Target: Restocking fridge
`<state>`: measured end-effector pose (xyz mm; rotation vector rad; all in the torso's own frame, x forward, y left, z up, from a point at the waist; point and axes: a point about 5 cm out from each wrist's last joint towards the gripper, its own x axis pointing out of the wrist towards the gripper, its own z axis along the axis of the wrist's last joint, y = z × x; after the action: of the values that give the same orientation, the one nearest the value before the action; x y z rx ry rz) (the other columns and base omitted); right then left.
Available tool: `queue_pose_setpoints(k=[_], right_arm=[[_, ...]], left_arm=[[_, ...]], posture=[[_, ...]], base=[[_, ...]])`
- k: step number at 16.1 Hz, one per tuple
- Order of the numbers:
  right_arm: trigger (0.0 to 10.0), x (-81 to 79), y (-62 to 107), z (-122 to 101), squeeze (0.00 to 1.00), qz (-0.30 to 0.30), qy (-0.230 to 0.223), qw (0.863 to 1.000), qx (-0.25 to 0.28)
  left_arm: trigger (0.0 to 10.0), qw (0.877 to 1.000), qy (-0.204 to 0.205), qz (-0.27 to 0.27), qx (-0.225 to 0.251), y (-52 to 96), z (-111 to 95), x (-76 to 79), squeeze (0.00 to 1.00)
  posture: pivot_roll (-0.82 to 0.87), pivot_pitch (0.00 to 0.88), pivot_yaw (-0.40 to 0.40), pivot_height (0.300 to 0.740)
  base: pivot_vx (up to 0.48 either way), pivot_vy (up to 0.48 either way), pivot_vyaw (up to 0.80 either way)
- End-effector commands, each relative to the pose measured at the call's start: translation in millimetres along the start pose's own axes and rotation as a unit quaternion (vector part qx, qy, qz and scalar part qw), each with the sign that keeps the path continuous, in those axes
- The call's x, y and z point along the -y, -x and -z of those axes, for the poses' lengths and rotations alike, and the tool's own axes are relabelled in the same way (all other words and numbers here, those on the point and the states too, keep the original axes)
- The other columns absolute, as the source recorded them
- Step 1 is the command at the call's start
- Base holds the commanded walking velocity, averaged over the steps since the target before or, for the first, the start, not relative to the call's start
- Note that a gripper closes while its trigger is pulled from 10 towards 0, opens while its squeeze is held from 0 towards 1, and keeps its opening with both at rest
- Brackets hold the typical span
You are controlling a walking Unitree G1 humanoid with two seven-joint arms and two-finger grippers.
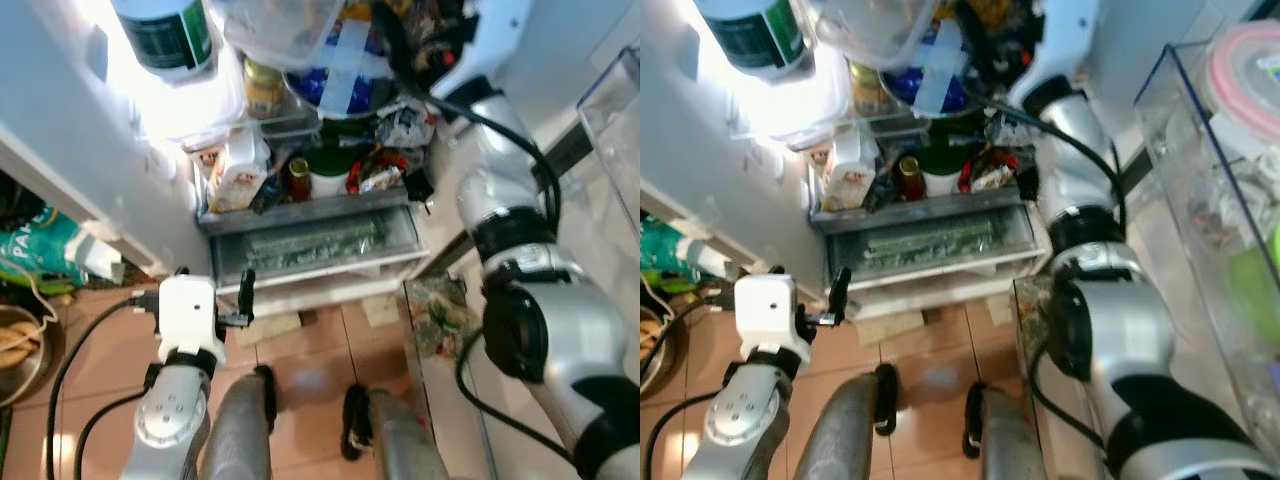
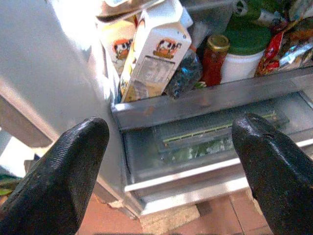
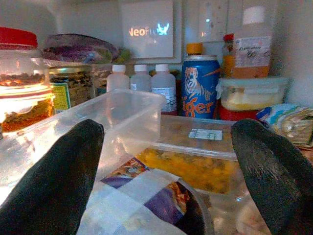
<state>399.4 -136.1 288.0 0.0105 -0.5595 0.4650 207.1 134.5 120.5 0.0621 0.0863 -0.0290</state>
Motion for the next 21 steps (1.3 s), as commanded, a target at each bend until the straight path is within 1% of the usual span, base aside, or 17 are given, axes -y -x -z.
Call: queue_pose_setpoints(k=[1,2,4,5,6,9,10,11,12,14,16,17,18,19,20,21], right_arm=[[10.0,4.7,8.2,-3.0,0.00,-0.013,0.011,1.000,0.004],[10.0,6.2,15.3,-2.6,0.00,-0.022,0.017,1.000,0.002],[10.0,7.0,23.8,-1.1,0.00,-0.035,0.029,0.999,-0.009],[10.0,8.1,35.0,0.1,0.00,-0.048,0.042,0.998,-0.021],[10.0,9.7,56.3,1.7,0.00,-0.073,0.062,0.994,-0.049],[10.0,11.6,90.1,8.0,0.00,-0.091,0.056,0.989,-0.104],[10.0,6.6,100.7,13.4,0.00,-0.113,0.047,0.984,-0.128],[10.0,-2.4,111.8,20.2,0.00,-0.141,0.039,0.978,-0.151],[10.0,-6.7,115.9,21.9,0.00,-0.151,0.036,0.975,-0.160],[10.0,-34.3,130.7,33.9,0.00,-0.193,0.011,0.963,-0.190],[10.0,-42.6,132.4,39.5,0.00,-0.191,-0.002,0.962,-0.194],[10.0,-51.5,133.5,45.2,0.00,-0.191,-0.013,0.961,-0.201],[10.0,-64.9,134.0,58.7,0.00,-0.184,-0.025,0.958,-0.218],[10.0,-71.2,133.5,66.5,0.00,-0.177,-0.033,0.957,-0.229],[10.0,-75.0,132.6,75.4,0.00,-0.159,-0.029,0.955,-0.249],[10.0,-77.5,131.8,77.3,0.00,-0.158,-0.033,0.955,-0.249]], left_arm=[[10.0,1.000,-0.002,0.003,-0.005,-0.4,4.0,-1.1,0.00],[10.0,1.000,-0.003,0.004,-0.002,-1.8,3.3,-1.6,0.00],[10.0,1.000,-0.003,0.006,0.002,-4.9,3.0,-3.0,0.00],[10.0,1.000,-0.004,0.006,0.004,-7.7,3.0,-3.2,0.00],[10.0,1.000,-0.003,0.008,0.009,-9.8,2.2,-2.2,0.00],[10.0,1.000,-0.001,0.015,0.011,-11.0,2.4,-0.2,0.00],[10.0,1.000,-0.001,0.025,0.011,-9.0,3.2,2.7,0.00],[10.0,1.000,-0.001,0.029,0.010,-7.1,4.4,4.3,0.00],[10.0,1.000,0.000,0.030,0.010,-6.7,4.9,4.4,0.00],[10.0,0.999,0.006,0.033,0.017,-8.1,3.3,4.2,0.00],[10.0,0.999,0.005,0.038,0.021,-6.9,3.0,4.6,0.00],[10.0,0.999,0.004,0.039,0.020,-4.5,4.5,3.9,0.00],[10.0,0.999,-0.004,0.048,0.020,2.5,7.9,3.8,0.00],[10.0,0.999,-0.006,0.048,0.015,6.4,10.5,2.8,0.00],[10.0,0.999,-0.001,0.047,0.010,10.4,12.0,1.7,0.00],[10.0,0.999,-0.001,0.046,0.009,11.3,12.2,1.5,0.00]], posture=[[0.18,0.187,0.029,0.740],[0.18,0.185,0.029,0.740],[0.16,0.175,0.031,0.740],[0.15,0.166,0.031,0.740],[0.14,0.163,0.035,0.740],[0.13,0.161,0.044,0.740],[0.13,0.158,0.048,0.740],[0.13,0.154,0.049,0.740],[0.13,0.154,0.049,0.740],[0.14,0.152,0.044,0.740],[0.14,0.154,0.038,0.740],[0.14,0.154,0.038,0.740],[0.16,0.162,0.031,0.740],[0.17,0.168,0.028,0.740],[0.18,0.174,0.026,0.740],[0.18,0.176,0.024,0.740]], base=[[0.000,0.000,0.00],[0.000,0.000,0.00],[0.000,0.000,0.00],[0.000,0.000,0.00],[0.000,0.000,0.00],[0.000,0.000,0.00],[0.000,0.000,0.00],[0.000,0.000,0.00],[0.000,0.000,0.00],[0.000,0.000,0.00],[0.000,0.000,0.00],[0.000,0.000,0.00],[0.000,0.000,0.00],[0.000,0.000,0.00],[0.000,0.000,0.00],[0.000,0.000,0.00]])
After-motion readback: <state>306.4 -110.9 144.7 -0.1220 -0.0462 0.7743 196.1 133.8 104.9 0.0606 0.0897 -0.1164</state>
